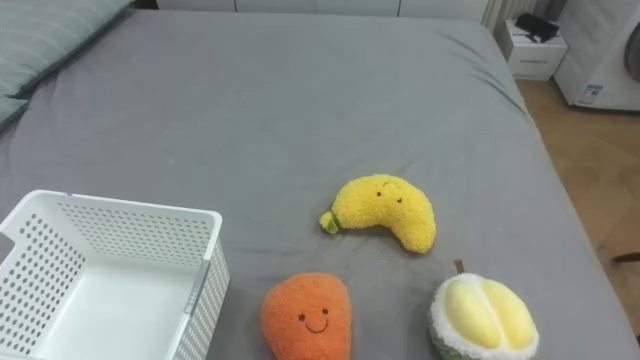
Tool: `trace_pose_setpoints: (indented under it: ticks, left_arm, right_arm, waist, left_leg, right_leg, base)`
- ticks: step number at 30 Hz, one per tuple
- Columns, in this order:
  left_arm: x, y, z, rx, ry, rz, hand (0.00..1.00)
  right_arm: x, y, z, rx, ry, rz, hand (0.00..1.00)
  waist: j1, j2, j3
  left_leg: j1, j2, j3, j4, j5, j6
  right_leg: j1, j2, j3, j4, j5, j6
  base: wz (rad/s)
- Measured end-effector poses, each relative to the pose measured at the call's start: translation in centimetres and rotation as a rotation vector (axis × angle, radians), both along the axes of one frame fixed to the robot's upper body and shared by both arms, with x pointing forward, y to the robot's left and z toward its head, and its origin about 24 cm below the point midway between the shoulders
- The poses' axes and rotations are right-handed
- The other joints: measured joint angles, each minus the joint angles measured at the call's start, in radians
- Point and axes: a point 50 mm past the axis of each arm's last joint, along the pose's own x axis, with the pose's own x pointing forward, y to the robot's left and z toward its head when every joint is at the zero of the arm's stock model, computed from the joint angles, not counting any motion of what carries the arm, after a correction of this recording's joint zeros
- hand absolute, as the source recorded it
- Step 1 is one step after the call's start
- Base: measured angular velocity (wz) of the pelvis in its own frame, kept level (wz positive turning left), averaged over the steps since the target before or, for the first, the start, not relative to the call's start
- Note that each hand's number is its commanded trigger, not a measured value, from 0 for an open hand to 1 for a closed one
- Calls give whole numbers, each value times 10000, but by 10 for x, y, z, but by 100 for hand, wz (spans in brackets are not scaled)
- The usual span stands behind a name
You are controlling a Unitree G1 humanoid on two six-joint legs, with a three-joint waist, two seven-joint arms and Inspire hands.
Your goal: Collect toys from the bed
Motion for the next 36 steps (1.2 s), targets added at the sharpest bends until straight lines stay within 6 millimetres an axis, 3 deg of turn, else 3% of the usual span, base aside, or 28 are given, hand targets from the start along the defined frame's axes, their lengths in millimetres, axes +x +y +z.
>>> trace_pose_setpoints:
  ticks: [14,21,27,33,36]
  left_arm:
    - [-3,1,0,31,83,-187,0]
    - [-11,2,0,-198,390,-105,0]
    - [-15,6,1,-156,470,391,0]
    - [-21,23,6,247,448,619,0]
    - [-15,33,11,567,53,719,0]
  right_arm:
    - [-3,1,0,463,-113,-970,0]
    - [-16,2,0,436,238,-1321,0]
    - [-34,-1,2,27,-75,-4525,0]
    - [-33,-14,6,-564,-905,-7197,0]
    - [-27,-29,10,-974,-1487,-7969,0]
  waist:
    - [83,-91,31]
    - [67,-306,37]
    - [-3,-425,27]
    - [-398,-531,27]
    - [-420,-626,11]
  left_leg:
    - [106,-1,55,-114,-1,1]
    - [184,-2,58,-142,0,1]
    - [202,-3,91,-146,-2,3]
    - [165,-1,91,-137,-2,3]
    - [149,1,123,-72,-2,5]
  right_leg:
    - [87,12,95,-6,-1,8]
    - [128,12,106,-19,-2,11]
    - [134,3,123,-10,2,18]
    - [134,7,128,-16,0,20]
    - [56,6,162,7,8,24]
  base:
    - [-1]
    - [0]
    - [-1]
    - [0]
    - [-3]
